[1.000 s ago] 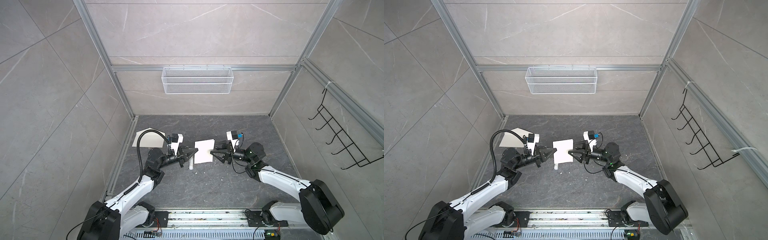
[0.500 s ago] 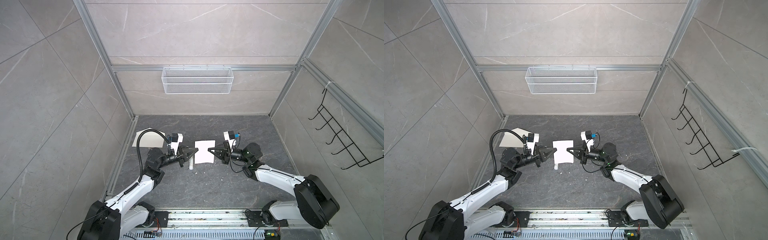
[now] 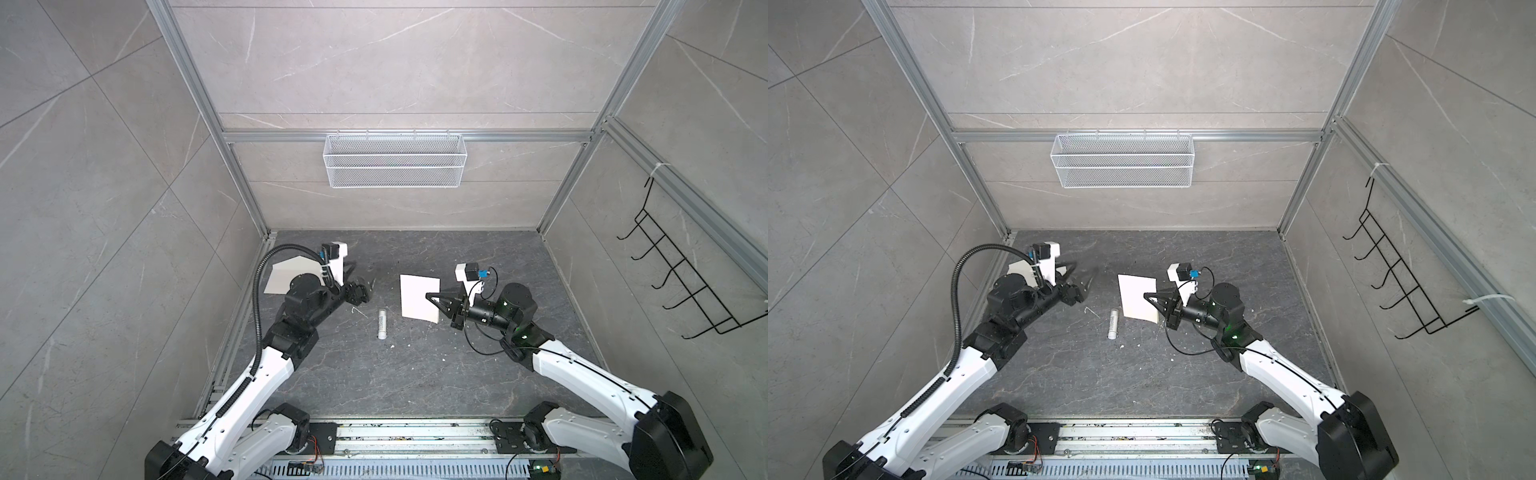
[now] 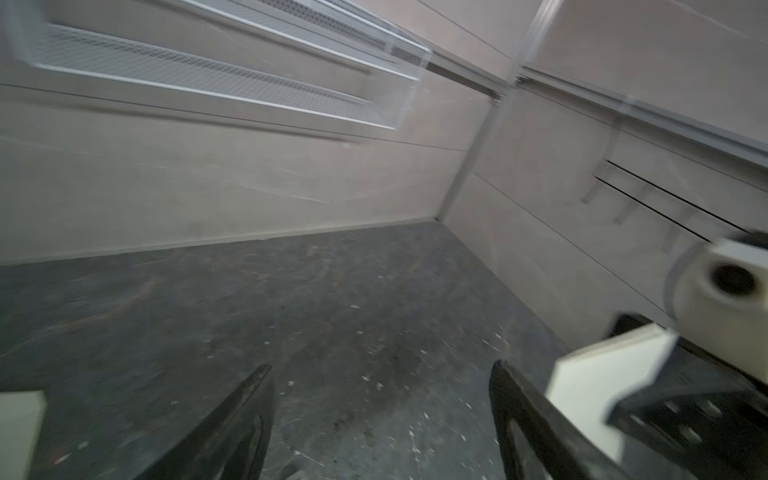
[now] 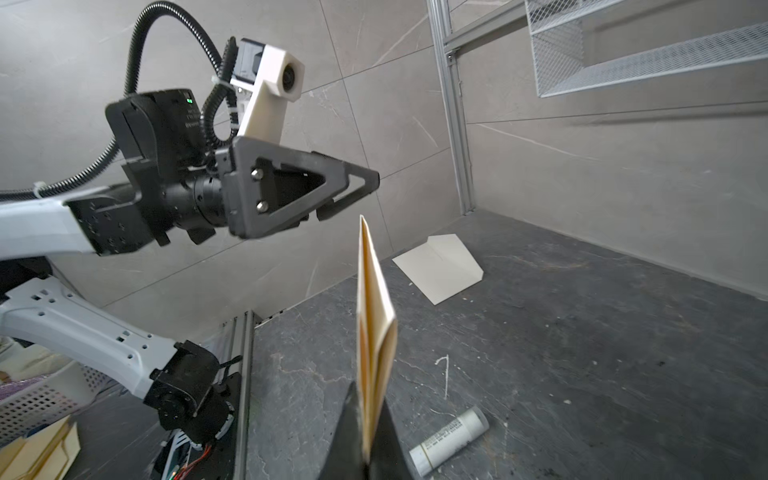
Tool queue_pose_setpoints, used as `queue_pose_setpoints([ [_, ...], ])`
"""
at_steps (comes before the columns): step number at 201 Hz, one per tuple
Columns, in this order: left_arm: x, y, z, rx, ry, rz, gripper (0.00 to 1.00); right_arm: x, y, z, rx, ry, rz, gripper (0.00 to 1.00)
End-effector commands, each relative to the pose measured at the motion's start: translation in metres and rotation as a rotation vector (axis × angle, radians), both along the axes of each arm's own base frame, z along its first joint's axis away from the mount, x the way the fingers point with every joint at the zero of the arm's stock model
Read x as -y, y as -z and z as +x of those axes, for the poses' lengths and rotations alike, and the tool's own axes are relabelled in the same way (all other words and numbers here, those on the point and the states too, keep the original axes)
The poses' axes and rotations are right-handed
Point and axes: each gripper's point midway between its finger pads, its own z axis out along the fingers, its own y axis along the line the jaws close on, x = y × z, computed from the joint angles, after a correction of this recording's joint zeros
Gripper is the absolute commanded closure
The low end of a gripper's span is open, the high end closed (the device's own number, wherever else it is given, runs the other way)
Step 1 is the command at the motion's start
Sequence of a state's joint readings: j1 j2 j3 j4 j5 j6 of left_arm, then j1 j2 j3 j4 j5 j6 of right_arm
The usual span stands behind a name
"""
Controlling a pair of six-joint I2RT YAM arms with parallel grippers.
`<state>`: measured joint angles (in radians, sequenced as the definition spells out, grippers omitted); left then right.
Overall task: Place the letter into the envelope and seal it
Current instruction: 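Swing the left gripper over the cream envelope while the right gripper holds the letter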
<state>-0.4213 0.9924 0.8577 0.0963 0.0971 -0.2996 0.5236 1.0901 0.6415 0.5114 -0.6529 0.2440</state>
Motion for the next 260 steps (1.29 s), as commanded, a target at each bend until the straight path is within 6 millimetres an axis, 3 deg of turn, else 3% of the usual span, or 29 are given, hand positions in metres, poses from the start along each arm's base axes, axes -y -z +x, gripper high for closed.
queue_pose_setpoints([
  [1,-0.073,0.036,0.037,-0.206,-0.372,0.07,0.04,0.009,0.013,0.003,0.005,0.065,-0.113,1.0],
  [7,-0.082,0.043,0.046,-0.253,-0.399,0.041,0.0,0.011,0.012,0.003,0.01,0.074,-0.115,1.0],
  [40,-0.11,0.077,0.088,-0.432,-0.49,0.009,0.0,0.017,0.011,0.002,0.011,0.109,-0.126,1.0],
  [91,-0.147,0.141,0.143,-0.669,-0.726,0.211,0.0,0.02,0.016,0.0,0.004,0.117,-0.127,1.0],
  [132,-0.17,0.184,0.175,-0.823,-0.886,0.356,0.04,0.021,0.018,-0.003,0.004,0.116,-0.123,1.0],
  [193,-0.186,0.225,0.201,-0.937,-1.002,0.432,0.09,0.022,0.027,-0.002,0.008,0.121,-0.139,1.0],
  [198,-0.186,0.223,0.202,-0.935,-1.005,0.428,0.1,0.021,0.028,-0.001,0.009,0.121,-0.14,1.0],
  [204,-0.187,0.24,0.203,-0.965,-1.007,0.444,0.1,0.021,0.029,-0.001,0.01,0.119,-0.142,1.0],
  [260,-0.197,0.273,0.207,-1.026,-1.026,0.414,0.17,0.015,0.037,0.005,-0.005,0.105,-0.152,1.0],
])
